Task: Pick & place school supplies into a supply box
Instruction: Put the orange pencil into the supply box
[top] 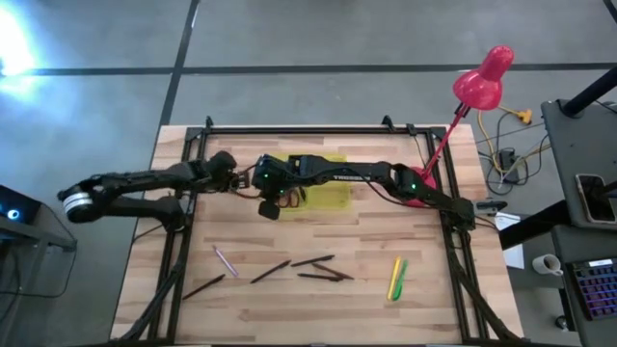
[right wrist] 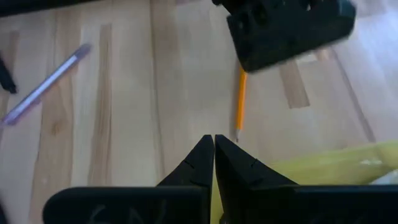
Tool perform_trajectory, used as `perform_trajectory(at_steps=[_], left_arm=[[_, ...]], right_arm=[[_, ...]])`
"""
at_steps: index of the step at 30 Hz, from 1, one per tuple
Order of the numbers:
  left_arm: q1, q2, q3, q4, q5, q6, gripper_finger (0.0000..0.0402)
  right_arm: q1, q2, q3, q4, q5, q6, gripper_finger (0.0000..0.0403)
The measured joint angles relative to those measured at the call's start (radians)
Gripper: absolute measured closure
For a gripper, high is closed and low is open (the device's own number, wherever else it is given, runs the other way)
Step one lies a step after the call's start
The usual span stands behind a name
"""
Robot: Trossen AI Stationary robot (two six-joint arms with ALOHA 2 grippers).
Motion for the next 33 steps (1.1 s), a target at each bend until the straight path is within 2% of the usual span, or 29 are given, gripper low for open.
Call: perform_trajectory(at_steps=[6,10,15,18,20,24,28,33], left_arm=[[-0.061,0.176,0.02,-0.02,0.056,-0.074,0.038],[-0.238,0.174,0.042,-0.066,0.204,-0.228,0.038],[-0.501,0.09,0.112,-0.069,0.246,-0.413,0.038],[-0.599,0.049,0.138,-0.108,0.16,-0.515,0.038],[-0.655,0.018,0.164,-0.149,0.056,-0.562,0.038],[-0.674,-0.006,0.195,-0.399,-0.178,-0.69,0.038],[-0.645,0.028,0.158,-0.504,-0.253,-0.724,0.038],[-0.625,0.104,0.098,-0.449,-0.299,-0.719,0.038]], right_arm=[[0.002,-0.004,0.0,-0.106,0.0,0.003,0.0394],[0.001,-0.01,0.0,-0.166,0.001,-0.005,0.0394],[0.002,-0.011,0.0,-0.182,0.0,-0.014,0.0394],[0.002,-0.017,0.0,-0.186,-0.048,-0.058,0.0394],[0.002,-0.021,0.0,-0.189,-0.051,-0.064,0.0394],[0.002,-0.028,0.0,-0.187,-0.052,-0.104,0.0394],[0.002,-0.036,0.0,-0.186,-0.054,-0.106,0.0394],[0.003,-0.036,0.0,-0.192,-0.054,-0.106,0.0394]])
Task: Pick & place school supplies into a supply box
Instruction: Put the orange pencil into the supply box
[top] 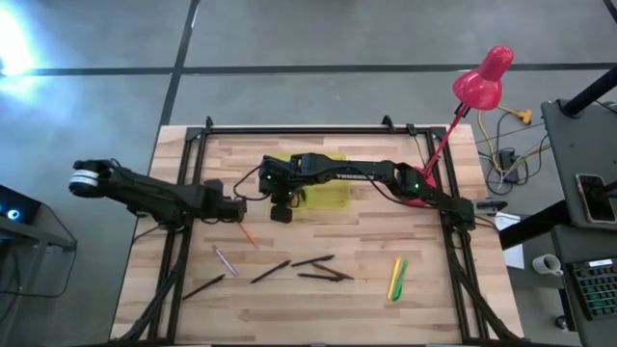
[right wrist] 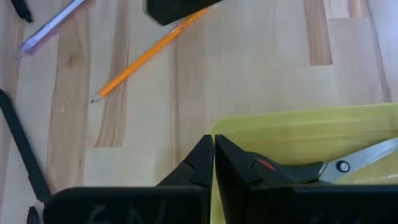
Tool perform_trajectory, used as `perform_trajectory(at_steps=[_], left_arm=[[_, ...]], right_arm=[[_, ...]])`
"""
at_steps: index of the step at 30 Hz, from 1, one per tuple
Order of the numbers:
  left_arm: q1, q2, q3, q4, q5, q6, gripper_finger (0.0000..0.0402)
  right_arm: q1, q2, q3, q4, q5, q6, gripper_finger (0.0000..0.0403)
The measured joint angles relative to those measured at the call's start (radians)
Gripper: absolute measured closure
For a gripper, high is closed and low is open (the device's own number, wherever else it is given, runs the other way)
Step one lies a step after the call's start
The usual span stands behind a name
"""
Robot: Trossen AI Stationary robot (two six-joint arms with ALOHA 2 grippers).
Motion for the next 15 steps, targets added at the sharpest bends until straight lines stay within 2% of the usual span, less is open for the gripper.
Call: perform_trajectory(at_steps=[9,12,15], left_arm=[[0.011,0.171,-0.01,0.025,-0.034,-0.036,0.038],[0.01,0.221,-0.009,0.066,-0.037,-0.008,0.038],[0.0,0.23,0.017,0.15,0.006,0.075,0.038]], right_arm=[[0.01,0.0,0.0,-0.04,0.0,0.003,0.0394],[0.011,0.0,0.0,-0.043,0.0,0.003,0.0394],[0.011,0.0,0.0,-0.052,0.0,0.004,0.0394]])
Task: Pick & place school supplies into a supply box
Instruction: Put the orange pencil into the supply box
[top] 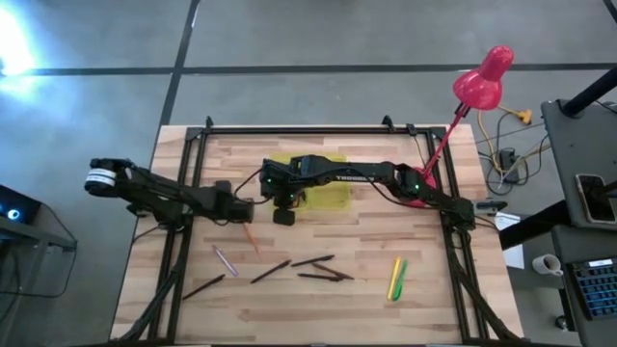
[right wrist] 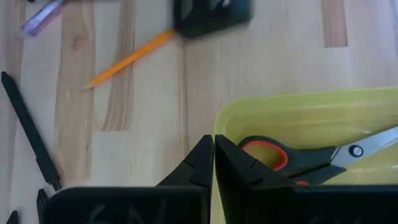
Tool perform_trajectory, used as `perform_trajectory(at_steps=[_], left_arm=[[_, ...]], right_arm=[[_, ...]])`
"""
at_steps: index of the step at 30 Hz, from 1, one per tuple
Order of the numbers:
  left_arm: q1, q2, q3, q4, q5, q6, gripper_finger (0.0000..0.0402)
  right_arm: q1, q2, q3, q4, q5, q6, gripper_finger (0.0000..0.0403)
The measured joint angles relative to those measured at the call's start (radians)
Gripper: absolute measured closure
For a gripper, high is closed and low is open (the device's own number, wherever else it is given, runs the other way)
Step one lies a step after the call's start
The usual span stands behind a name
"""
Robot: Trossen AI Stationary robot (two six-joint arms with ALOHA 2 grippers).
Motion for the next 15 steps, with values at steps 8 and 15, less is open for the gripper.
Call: perform_trajectory(at_steps=[8,15], left_arm=[[-0.042,-0.118,0.082,0.083,0.285,0.155,0.038],[-0.055,-0.22,0.076,0.03,0.197,0.135,0.038]], right_arm=[[0.0,0.0,0.0,-0.054,0.0,-0.006,0.0394],[0.0,0.0,0.0,-0.099,-0.059,-0.044,0.0394]])
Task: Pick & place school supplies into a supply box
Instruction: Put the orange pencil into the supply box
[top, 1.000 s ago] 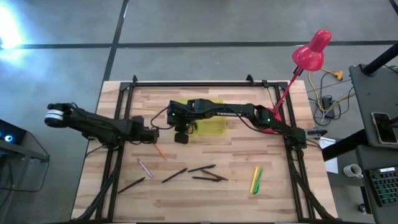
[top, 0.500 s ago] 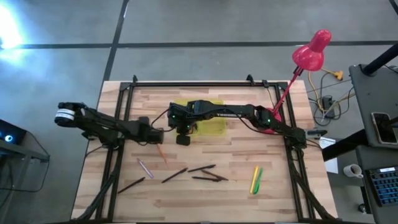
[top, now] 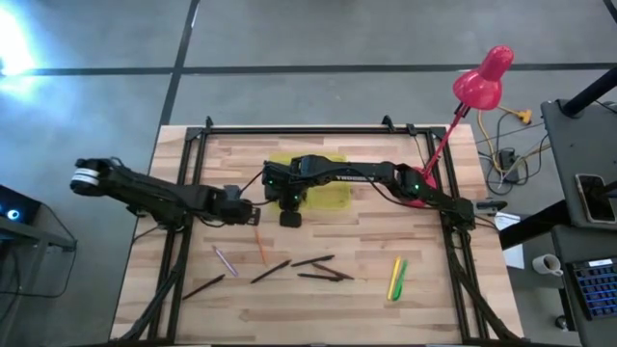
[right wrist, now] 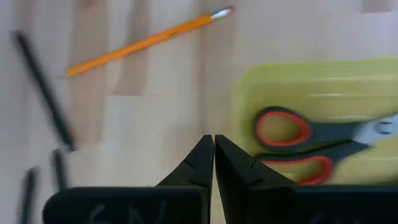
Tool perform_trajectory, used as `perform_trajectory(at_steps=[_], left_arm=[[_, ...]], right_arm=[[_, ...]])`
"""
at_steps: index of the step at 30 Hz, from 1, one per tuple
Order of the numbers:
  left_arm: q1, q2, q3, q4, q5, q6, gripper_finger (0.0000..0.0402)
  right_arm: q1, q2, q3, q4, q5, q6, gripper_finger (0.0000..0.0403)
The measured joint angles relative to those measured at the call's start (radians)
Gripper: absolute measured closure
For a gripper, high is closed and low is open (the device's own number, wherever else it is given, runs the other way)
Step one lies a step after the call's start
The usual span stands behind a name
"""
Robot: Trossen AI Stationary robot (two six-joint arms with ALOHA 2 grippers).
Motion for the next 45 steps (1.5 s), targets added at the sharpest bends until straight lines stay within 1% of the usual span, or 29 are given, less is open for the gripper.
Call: perform_trajectory(at_steps=[2,4,6,9,13,17,20,21,23,25,27,29,32,34,37,39,42,45], left_arm=[[-0.009,-0.013,0.0,-0.026,-0.002,0.01,0.038],[-0.038,-0.015,0.0,-0.006,0.033,0.067,0.038],[-0.08,-0.012,-0.004,0.058,0.087,0.112,0.038],[-0.161,0.013,-0.017,0.167,0.083,0.133,0.038],[-0.208,0.11,-0.023,0.223,0.062,0.132,0.038],[-0.216,0.236,-0.021,0.303,0.088,0.112,0.038],[-0.218,0.328,-0.017,0.476,0.107,0.11,0.038],[-0.219,0.355,-0.006,0.536,0.11,0.11,0.038],[-0.219,0.412,0.037,0.601,0.112,0.11,0.038],[-0.219,0.46,0.086,0.608,0.097,0.127,0.038],[-0.219,0.504,0.141,0.589,0.088,0.153,0.038],[-0.221,0.524,0.196,0.526,0.067,0.171,0.038],[-0.234,0.525,0.272,0.352,-0.007,0.176,0.038],[-0.238,0.506,0.3,0.213,-0.056,0.185,0.038],[-0.239,0.472,0.318,0.097,-0.081,0.202,0.038],[-0.239,0.436,0.29,0.05,-0.082,0.219,0.038],[-0.249,0.351,0.215,0.063,-0.092,0.226,0.038],[-0.27,0.231,0.125,0.104,-0.104,0.228,0.038]], right_arm=[[0.003,0.0,0.0,-0.003,-0.048,0.002,0.0394],[0.012,0.0,0.0,-0.003,-0.066,0.007,0.0394],[0.025,0.0,0.0,-0.003,-0.069,0.007,0.0394],[0.044,0.0,0.0,-0.008,-0.07,0.011,0.0394],[0.064,-0.001,0.0,-0.03,-0.071,0.008,0.0394],[0.071,-0.011,0.0,-0.051,-0.064,-0.001,0.0394],[0.07,-0.031,0.0,-0.081,-0.019,-0.005,0.0394],[0.07,-0.039,0.0,-0.09,0.0,-0.006,0.0394],[0.069,-0.052,0.0,-0.117,0.016,-0.011,0.0394],[0.069,-0.068,0.0,-0.145,0.019,-0.018,0.0394],[0.07,-0.087,0.0,-0.189,0.019,-0.031,0.0394],[0.07,-0.112,-0.009,-0.241,0.017,-0.046,0.0394],[0.077,-0.141,-0.046,-0.275,0.012,-0.062,0.0394],[0.084,-0.167,-0.11,-0.239,0.008,-0.046,0.0394],[0.099,-0.218,-0.259,-0.102,0.0,0.061,0.0394],[0.113,-0.254,-0.376,0.013,0.0,0.158,0.0394],[0.141,-0.285,-0.533,0.206,0.0,0.329,0.0394],[0.179,-0.298,-0.637,0.372,0.001,0.489,0.0394]])
